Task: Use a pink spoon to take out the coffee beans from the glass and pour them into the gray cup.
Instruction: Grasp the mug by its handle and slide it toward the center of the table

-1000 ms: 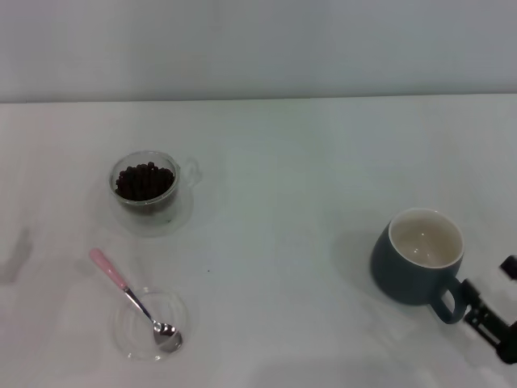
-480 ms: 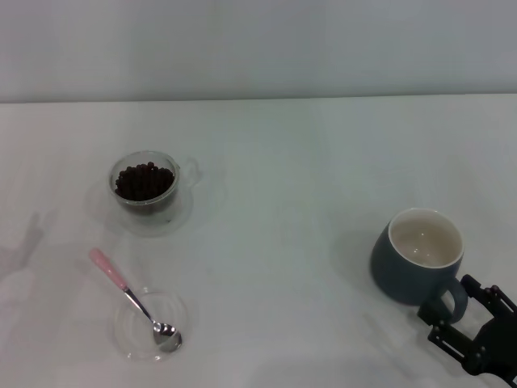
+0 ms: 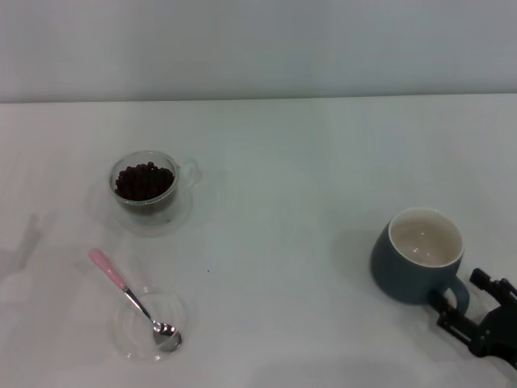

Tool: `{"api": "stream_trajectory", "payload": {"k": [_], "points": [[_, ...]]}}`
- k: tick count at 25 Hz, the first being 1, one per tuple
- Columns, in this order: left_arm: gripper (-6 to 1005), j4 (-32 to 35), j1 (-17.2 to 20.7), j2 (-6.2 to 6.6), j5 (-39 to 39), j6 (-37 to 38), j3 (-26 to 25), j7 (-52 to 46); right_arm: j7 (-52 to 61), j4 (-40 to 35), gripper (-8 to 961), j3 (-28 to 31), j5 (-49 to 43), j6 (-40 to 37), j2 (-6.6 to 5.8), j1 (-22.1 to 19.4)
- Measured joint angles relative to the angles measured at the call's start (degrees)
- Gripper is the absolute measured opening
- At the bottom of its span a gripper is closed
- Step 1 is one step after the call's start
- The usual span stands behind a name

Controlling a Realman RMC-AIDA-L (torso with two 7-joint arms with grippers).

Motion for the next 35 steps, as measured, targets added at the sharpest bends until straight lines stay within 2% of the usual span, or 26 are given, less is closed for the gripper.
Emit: {"api": "stream_trajectory", "payload": {"k": [12, 21, 26, 35], "points": [[888, -0.12, 0.12, -0.01, 0.00, -0.18, 0.14, -0.13, 2.40, -3.91, 847, 4.73, 0.69, 2.19, -0.03, 0.46], [888, -0.06, 0.37, -0.01, 0.01, -2.64, 0.02, -0.17, 3.73, -3.61, 824, 6.76, 0.93, 4.18, 0.14, 2.93], [887, -0.10, 0.39, -0.01, -0.02, -4.58, 0.02, -0.26, 3.82, -2.56, 594, 6.32, 0.56, 3.72, 0.38, 4.79], [887, -0.05, 0.52, -0.01, -0.07, -6.13, -0.01, -0.31, 3.90, -0.40, 278, 5.80, -1.33, 4.95, 0.49, 8.95]]}}
